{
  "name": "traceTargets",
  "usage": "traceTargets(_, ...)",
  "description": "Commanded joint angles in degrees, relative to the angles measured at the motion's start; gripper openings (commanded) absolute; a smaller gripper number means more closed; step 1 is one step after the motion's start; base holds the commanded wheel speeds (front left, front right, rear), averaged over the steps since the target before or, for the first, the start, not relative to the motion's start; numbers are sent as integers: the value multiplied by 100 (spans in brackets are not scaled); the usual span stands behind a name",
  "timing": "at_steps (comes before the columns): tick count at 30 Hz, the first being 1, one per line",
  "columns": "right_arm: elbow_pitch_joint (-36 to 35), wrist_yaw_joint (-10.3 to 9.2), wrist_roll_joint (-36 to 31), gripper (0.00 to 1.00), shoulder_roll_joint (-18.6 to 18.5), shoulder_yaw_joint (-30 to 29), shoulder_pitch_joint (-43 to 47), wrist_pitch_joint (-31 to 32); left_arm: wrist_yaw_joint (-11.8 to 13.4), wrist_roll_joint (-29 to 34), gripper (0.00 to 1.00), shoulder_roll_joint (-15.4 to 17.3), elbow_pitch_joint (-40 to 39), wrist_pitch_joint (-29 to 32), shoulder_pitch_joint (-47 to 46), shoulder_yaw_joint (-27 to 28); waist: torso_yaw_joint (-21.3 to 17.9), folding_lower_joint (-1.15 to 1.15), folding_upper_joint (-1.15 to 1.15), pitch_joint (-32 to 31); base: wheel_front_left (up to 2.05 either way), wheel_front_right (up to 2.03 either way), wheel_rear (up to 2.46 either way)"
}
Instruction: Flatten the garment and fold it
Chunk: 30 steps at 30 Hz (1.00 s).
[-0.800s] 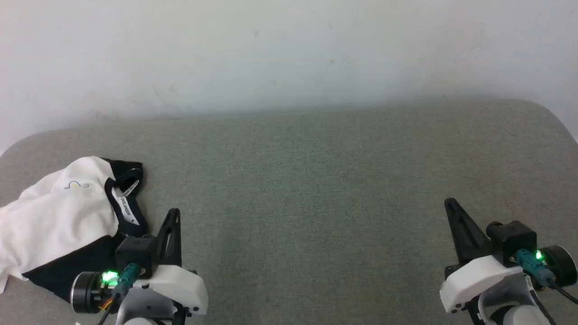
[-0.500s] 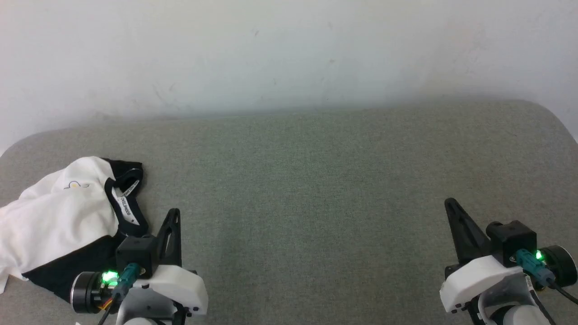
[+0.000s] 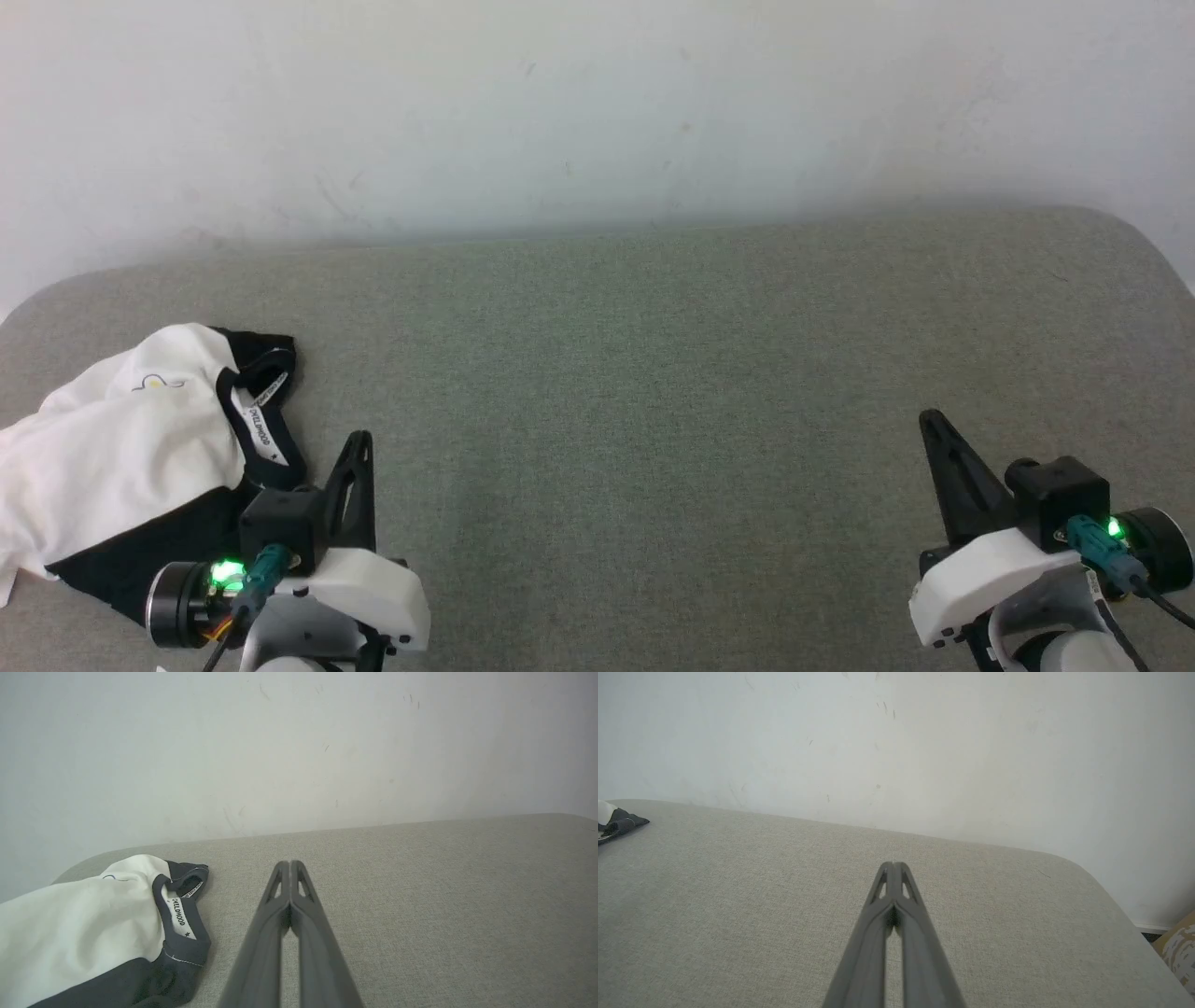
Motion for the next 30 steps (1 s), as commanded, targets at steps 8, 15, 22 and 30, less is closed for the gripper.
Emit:
traceTargets(8,-3,0,22,100,-4,-20,22,-21,-3,-13,100,2,-14,-22,19,-7,2,0,0,0,0,0,0)
traceTargets(15,-24,-1,108,100,-3,-107,82,-105,-25,-66,100,1,-81,-106,86,-7,11,0,0,3,0,0,0)
traceTargets(22,-33,-1,162,100,-2,-198,134,-188,-39,-125,100,-1,-145,-190,155,-4,23,0,0,6,0,0,0)
traceTargets(30,-54,-2,214,100,0,-290,197,-284,-19,-193,100,-2,-213,-285,217,10,75,0,0,14,0,0,0)
